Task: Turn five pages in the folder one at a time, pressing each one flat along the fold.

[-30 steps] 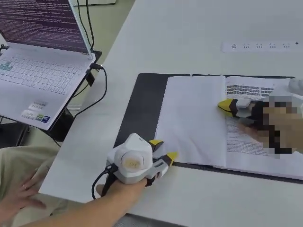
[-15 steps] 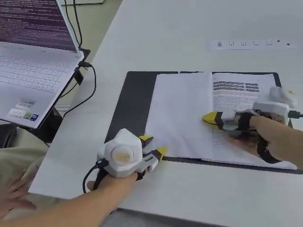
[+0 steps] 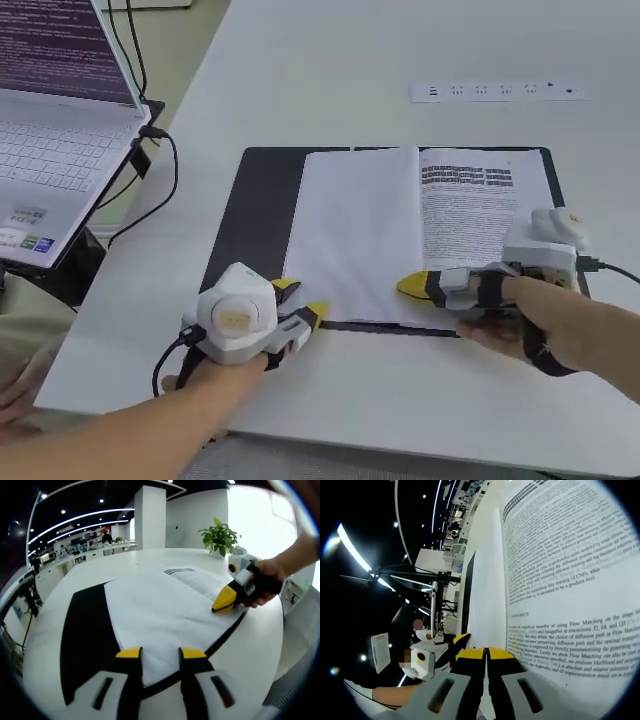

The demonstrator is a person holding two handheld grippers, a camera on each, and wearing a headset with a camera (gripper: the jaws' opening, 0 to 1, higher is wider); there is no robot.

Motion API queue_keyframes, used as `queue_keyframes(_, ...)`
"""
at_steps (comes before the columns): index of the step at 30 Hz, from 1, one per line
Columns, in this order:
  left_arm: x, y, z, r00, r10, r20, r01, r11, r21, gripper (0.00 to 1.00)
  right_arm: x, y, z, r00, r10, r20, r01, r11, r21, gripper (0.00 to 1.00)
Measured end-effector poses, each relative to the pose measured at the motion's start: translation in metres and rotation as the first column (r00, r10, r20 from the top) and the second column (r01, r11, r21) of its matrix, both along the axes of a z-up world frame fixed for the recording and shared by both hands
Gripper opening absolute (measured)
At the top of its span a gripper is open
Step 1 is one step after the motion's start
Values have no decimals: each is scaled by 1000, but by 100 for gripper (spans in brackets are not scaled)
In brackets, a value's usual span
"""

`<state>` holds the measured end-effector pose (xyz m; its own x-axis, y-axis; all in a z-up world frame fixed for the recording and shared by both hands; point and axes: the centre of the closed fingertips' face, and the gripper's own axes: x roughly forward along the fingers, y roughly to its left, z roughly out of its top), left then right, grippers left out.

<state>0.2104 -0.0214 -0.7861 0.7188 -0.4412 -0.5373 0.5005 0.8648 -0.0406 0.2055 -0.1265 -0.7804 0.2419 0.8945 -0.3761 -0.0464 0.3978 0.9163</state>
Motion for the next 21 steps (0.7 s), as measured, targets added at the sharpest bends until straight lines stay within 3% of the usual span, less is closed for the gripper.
queue_keyframes(18,0,0,-1,1000,17,2,-17,1000,-3,27,-51,4,3,999,23,-40,-21,998,63,0)
queue_keyframes(21,1,0,-1,1000,21,2,-21,1000,-3,27,-57,6,10,999,15,-43,-12,996,83,0)
